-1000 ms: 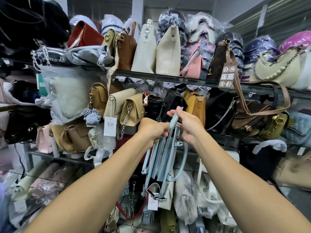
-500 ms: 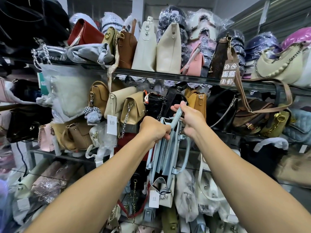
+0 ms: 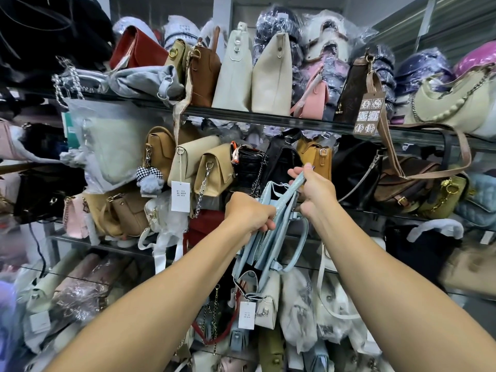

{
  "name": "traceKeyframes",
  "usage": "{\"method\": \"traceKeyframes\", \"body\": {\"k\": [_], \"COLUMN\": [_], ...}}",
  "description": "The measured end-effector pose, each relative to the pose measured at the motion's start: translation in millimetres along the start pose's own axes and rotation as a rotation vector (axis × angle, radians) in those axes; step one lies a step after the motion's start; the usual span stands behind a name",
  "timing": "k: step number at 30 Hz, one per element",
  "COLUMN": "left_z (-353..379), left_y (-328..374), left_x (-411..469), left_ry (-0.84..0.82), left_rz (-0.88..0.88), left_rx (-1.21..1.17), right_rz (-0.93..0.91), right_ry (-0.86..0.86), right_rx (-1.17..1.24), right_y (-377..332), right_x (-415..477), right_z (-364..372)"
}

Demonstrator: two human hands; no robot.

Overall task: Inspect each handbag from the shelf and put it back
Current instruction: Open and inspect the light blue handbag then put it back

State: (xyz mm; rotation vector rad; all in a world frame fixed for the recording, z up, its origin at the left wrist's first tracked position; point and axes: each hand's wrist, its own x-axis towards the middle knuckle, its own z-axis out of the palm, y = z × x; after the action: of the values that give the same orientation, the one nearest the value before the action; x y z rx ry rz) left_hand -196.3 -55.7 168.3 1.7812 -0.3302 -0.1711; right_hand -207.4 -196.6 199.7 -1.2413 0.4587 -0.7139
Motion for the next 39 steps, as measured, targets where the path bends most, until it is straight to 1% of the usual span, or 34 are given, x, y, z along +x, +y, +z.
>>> {"method": "traceKeyframes", "body": {"k": [4, 8, 10, 13, 17, 20, 25, 29, 31, 34, 37, 39], "left_z": [4, 7, 7, 0, -7, -9, -15, -17, -19, -21, -27, -31], "left_y": [0, -4, -10, -15, -15, -13, -10, -11, -12, -13, -9, -6], "left_x": [-2, 2, 6, 11, 16, 16, 17, 16, 15, 13, 11, 10], "left_ry": [0.017, 0.053, 0.103, 0.161, 0.195, 0.223, 0.274, 0.265, 0.287, 0.287, 0.264, 0.251], "left_rz": [0.026, 0.043, 0.063, 0.093, 0.01, -0.018, 0.068, 0.09, 0.109, 0.142, 0.186, 0.199], "left_rx": [0.052, 0.098, 0.098, 0.085, -0.107, -0.154, -0.155, -0.156, -0.13, -0.072, 0.072, 0.161], "right_rz": [0.031, -0.008, -0.07, -0.218, -0.357, -0.336, -0.309, -0.192, -0.167, -0.206, -0.265, -0.312], "right_ry": [0.04, 0.036, 0.021, -0.024, -0.082, -0.104, -0.178, -0.203, -0.221, -0.191, -0.115, -0.094], "right_rx": [0.064, 0.053, -0.003, -0.154, -0.306, -0.362, -0.424, -0.411, -0.469, -0.496, -0.432, -0.411], "right_y": [3, 7, 6, 6, 8, 13, 32, 41, 42, 44, 52, 57], "right_x": [4, 5, 6, 5, 0, -2, -1, 0, 3, 1, 3, 2], "right_z": [1, 1, -1, -1, 1, 0, -4, 0, 4, 10, 12, 12]}}
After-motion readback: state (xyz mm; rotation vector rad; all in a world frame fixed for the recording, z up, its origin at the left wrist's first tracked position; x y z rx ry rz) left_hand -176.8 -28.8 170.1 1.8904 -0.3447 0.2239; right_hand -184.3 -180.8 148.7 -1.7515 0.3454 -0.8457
